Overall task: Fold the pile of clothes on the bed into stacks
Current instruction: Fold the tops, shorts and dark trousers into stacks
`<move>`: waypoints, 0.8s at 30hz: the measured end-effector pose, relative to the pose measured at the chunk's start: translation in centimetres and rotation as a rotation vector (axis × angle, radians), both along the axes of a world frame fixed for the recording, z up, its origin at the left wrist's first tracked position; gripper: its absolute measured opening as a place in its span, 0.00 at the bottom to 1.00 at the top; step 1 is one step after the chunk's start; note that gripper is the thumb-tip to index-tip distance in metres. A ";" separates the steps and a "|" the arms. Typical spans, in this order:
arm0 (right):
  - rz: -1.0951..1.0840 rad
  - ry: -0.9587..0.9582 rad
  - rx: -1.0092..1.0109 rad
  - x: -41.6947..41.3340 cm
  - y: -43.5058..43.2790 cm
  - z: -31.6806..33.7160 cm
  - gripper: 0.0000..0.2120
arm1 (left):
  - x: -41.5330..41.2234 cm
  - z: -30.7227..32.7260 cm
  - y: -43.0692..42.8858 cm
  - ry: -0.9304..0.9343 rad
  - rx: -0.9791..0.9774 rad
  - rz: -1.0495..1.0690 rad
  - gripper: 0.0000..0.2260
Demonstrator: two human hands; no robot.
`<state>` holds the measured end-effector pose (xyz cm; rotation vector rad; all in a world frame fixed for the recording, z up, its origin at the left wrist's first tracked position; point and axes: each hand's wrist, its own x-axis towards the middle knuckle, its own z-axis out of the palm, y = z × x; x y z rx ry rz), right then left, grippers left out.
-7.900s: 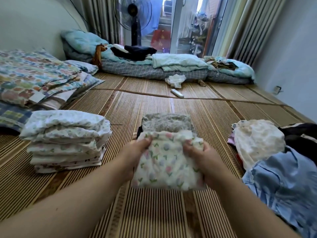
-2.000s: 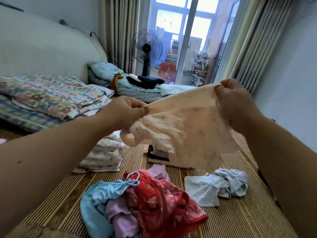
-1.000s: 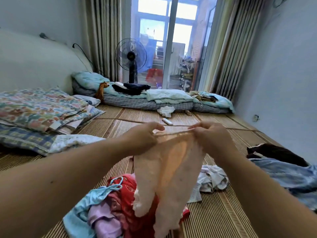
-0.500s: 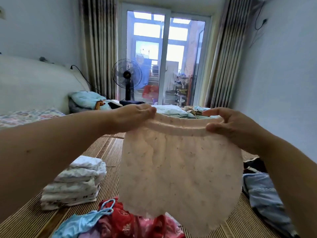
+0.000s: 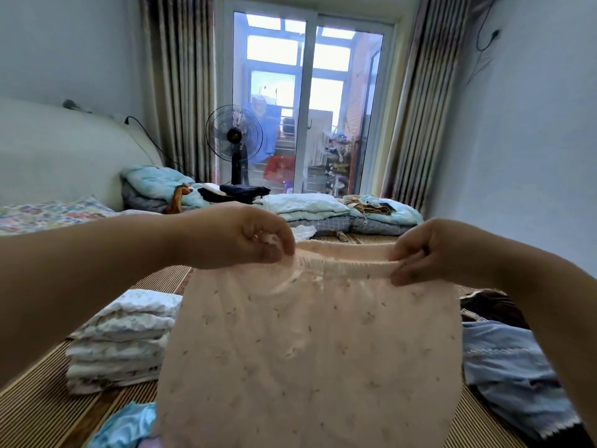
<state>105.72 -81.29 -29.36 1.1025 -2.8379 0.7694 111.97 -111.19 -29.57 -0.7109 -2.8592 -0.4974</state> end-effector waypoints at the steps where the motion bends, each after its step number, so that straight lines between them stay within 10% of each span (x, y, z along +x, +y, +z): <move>1: 0.000 -0.011 -0.020 -0.1 0.0 -0.1 0.10 | -0.2 -0.1 0.0 0.014 -0.046 0.034 0.04; 8: 0.000 -0.036 -0.217 -1.0 0.0 -0.7 0.11 | -1.9 -1.3 -2.4 0.151 -0.167 0.166 0.15; 16: -0.094 -0.185 -0.608 -1.8 -1.0 -1.4 0.09 | -3.5 -2.7 -2.5 0.016 0.656 0.256 0.10; 24: -0.463 -0.254 -0.787 -1.8 -7.2 -6.9 0.08 | -4.1 -5.1 4.7 -0.435 1.078 0.500 0.06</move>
